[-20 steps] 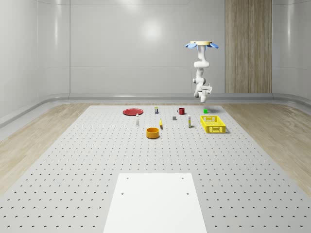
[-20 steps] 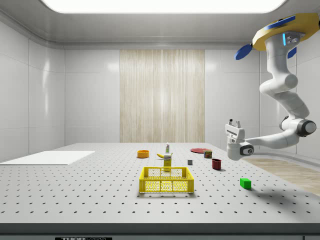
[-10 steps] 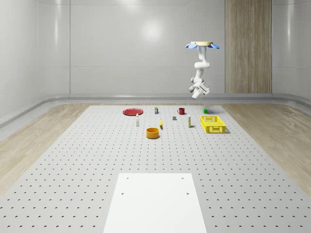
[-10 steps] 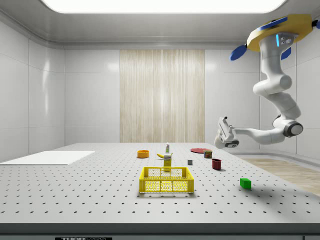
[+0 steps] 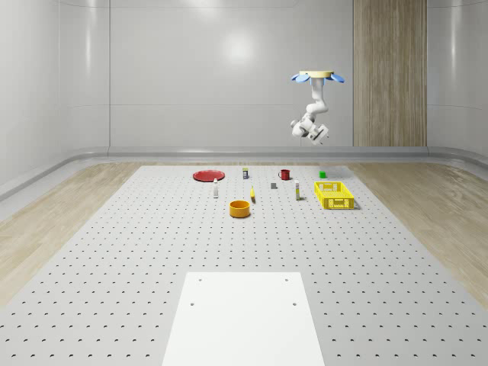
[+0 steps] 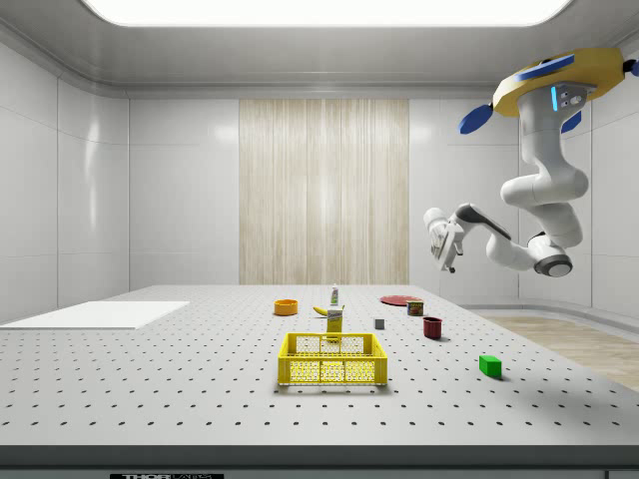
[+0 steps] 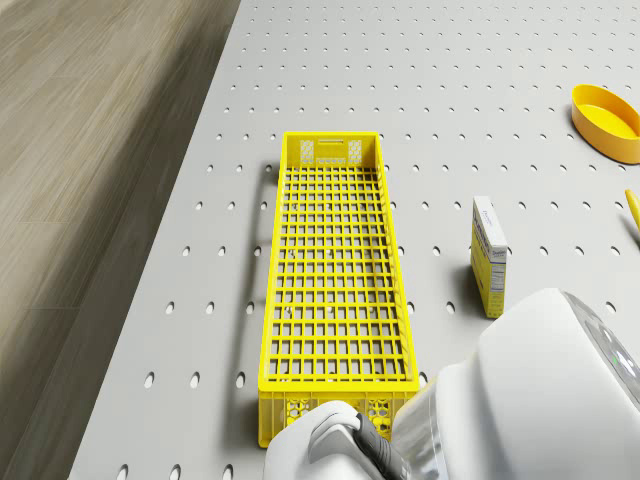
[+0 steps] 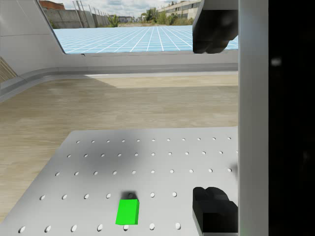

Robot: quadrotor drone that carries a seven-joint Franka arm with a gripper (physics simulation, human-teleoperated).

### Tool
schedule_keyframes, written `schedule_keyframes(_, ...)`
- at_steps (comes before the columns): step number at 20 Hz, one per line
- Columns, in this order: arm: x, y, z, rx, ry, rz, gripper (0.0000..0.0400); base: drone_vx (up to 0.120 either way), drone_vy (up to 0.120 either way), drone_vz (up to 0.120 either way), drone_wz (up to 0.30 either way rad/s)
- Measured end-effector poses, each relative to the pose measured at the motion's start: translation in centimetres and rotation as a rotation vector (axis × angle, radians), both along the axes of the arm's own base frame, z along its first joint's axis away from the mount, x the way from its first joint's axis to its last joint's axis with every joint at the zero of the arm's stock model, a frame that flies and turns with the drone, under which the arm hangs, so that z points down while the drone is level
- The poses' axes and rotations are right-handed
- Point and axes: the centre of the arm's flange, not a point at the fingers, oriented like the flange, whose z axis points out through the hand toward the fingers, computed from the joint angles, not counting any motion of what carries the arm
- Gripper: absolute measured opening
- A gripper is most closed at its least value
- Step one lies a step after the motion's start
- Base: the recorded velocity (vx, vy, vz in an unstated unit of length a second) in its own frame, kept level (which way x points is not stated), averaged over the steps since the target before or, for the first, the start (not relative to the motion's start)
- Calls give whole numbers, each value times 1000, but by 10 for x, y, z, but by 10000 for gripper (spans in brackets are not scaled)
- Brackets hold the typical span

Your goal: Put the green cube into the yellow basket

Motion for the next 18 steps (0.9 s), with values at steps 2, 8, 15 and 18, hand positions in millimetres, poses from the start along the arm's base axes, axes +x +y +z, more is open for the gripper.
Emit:
schedule_keyframes(2, 0, -16, -10, -193, 1, -7, 400, 0, 0, -120, 0)
schedule_keyframes(8, 0, -45, -21, -504, 7, -15, 400, -80, 0, -120, 0)
schedule_keyframes(15, 0, -56, -22, -621, 10, -18, 400, -120, 46, -120, 0)
schedule_keyframes(18, 0, -58, -22, -640, 11, -18, 400, -120, 93, -120, 0)
